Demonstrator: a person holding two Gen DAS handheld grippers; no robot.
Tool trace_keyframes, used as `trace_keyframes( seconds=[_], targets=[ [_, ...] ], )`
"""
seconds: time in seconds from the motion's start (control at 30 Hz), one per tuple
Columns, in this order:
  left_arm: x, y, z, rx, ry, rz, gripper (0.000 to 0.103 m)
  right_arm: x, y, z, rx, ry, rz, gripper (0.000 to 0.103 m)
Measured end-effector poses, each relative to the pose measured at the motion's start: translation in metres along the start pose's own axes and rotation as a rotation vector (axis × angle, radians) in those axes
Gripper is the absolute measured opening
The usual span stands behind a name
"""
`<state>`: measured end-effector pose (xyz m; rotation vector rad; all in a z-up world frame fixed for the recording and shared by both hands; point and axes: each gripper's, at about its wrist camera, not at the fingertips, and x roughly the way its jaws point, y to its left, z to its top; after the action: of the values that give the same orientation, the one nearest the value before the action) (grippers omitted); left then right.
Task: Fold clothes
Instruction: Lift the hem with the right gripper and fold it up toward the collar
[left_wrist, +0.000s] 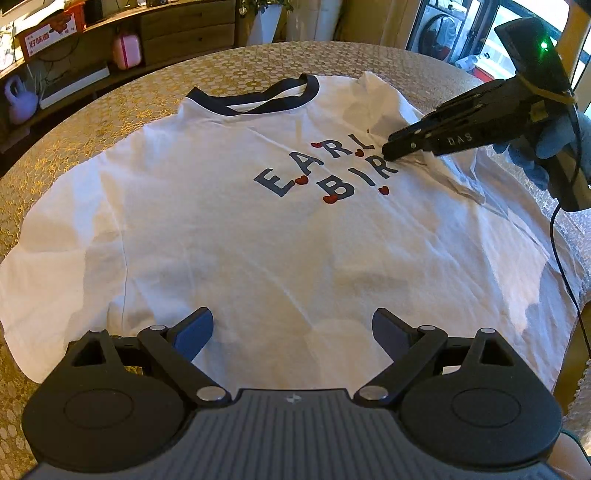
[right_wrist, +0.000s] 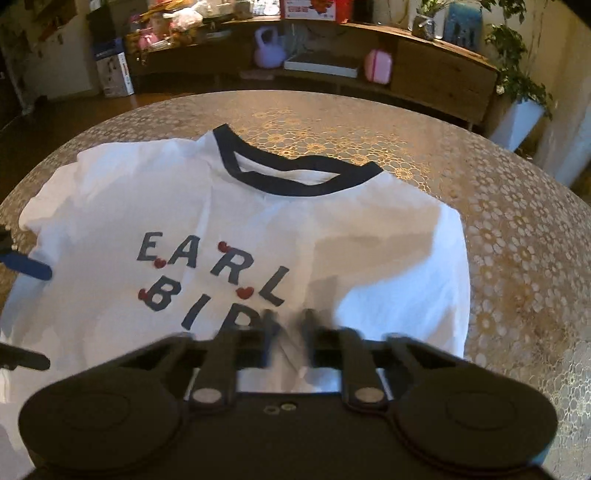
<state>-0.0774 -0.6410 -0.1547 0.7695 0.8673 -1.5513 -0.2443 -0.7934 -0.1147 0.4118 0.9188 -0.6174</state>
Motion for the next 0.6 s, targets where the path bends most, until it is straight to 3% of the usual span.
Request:
trace_keyframes(
  seconds=[0.1, 0.37, 0.47, 0.53, 0.6],
  targets=[
    [-0.001, 0.001, 0.0, -0.006, -0.002, -0.003, 0.094, -0.006, -0.011, 0.006, 0.08, -0.021, 0.025, 0.103],
    [-0.002, 0.002, 0.0, -0.022, -0.005, -0.012, 0.094, -0.013, -0.015, 0.027, 0.191, -0.053, 0.214, 0.103],
    [-0.002, 0.002, 0.0, -0.02, -0.004, -0.011, 0.094, 0.0, -0.009, 0.023, 0.173, 0.01, 0.209, 0.103],
    [-0.002, 0.001, 0.0, -0.015, -0.003, -0.008, 0.094, -0.009, -0.017, 0.023, 0.182, -0.022, 0.256, 0.103],
    [-0.002, 0.001, 0.0, -0.009, -0.003, -0.006, 0.094, -0.026, -0.03, 0.024, 0.196, -0.077, 0.201, 0.103]
  ],
)
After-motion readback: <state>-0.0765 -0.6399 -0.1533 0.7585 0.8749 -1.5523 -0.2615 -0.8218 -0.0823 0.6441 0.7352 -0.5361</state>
